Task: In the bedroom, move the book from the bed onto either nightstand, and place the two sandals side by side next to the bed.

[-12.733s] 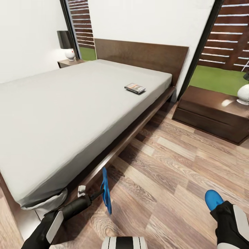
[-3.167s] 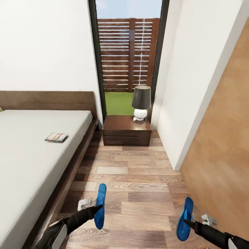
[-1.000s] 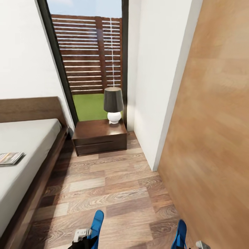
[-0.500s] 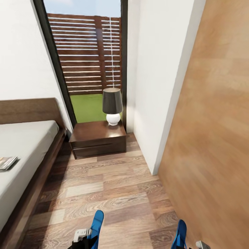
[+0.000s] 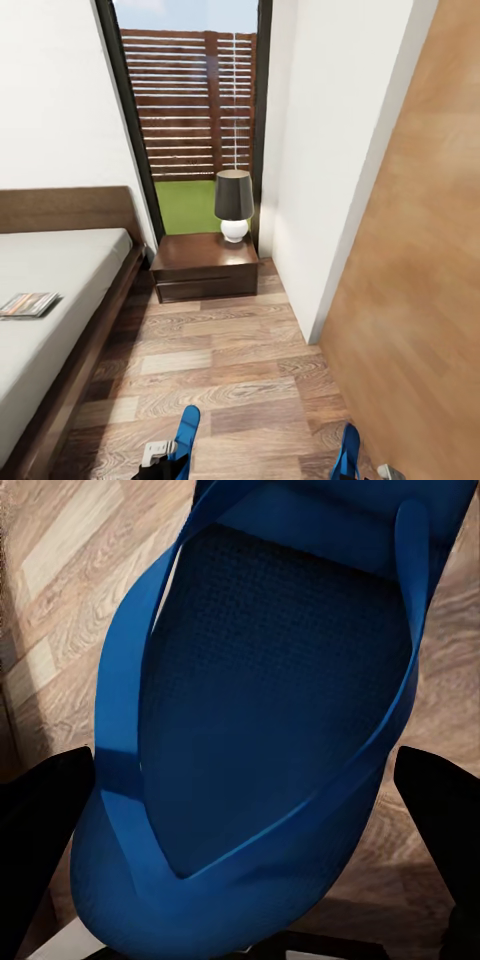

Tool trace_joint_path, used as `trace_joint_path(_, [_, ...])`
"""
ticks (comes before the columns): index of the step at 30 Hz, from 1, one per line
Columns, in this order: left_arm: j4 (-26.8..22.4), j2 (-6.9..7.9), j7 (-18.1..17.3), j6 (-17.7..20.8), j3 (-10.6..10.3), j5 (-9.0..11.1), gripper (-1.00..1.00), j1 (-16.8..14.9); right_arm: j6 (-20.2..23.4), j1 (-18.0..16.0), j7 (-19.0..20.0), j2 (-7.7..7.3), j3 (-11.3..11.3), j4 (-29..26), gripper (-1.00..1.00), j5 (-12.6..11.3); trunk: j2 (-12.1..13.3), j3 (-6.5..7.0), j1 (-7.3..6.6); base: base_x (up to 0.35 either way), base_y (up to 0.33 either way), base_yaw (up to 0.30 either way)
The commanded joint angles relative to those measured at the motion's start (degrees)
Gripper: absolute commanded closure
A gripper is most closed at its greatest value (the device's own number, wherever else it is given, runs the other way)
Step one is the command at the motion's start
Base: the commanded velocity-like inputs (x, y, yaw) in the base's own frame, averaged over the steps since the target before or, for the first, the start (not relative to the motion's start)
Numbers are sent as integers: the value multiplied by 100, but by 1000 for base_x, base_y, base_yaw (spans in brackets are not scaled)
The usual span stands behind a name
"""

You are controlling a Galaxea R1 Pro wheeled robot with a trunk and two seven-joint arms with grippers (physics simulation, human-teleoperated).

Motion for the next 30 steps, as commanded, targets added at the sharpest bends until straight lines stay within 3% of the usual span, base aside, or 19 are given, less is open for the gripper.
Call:
trace_joint_path(1, [10, -1, -31, -4, 33, 5, 100, -5, 10, -6, 17, -5, -50, 14, 100, 33, -2, -5, -1, 0, 0, 284])
trace_joint_path(8, [10, -1, -31, -4, 33, 5, 100, -5, 9, -10, 17, -5, -50, 20, 100, 29, -2, -6, -1, 0, 0, 222])
trace_joint_path(23, [10, -1, -31, -8, 33, 5, 100, -3, 7, -10, 22, -5, -50, 22, 100, 26, -2, -7, -1, 1, 0, 10])
trace_joint_path(30, [10, -1, -31, -4, 33, 5, 100, 3, 7, -8, 20, -5, -50, 23, 100, 24, -2, -7, -1, 223, 0, 0])
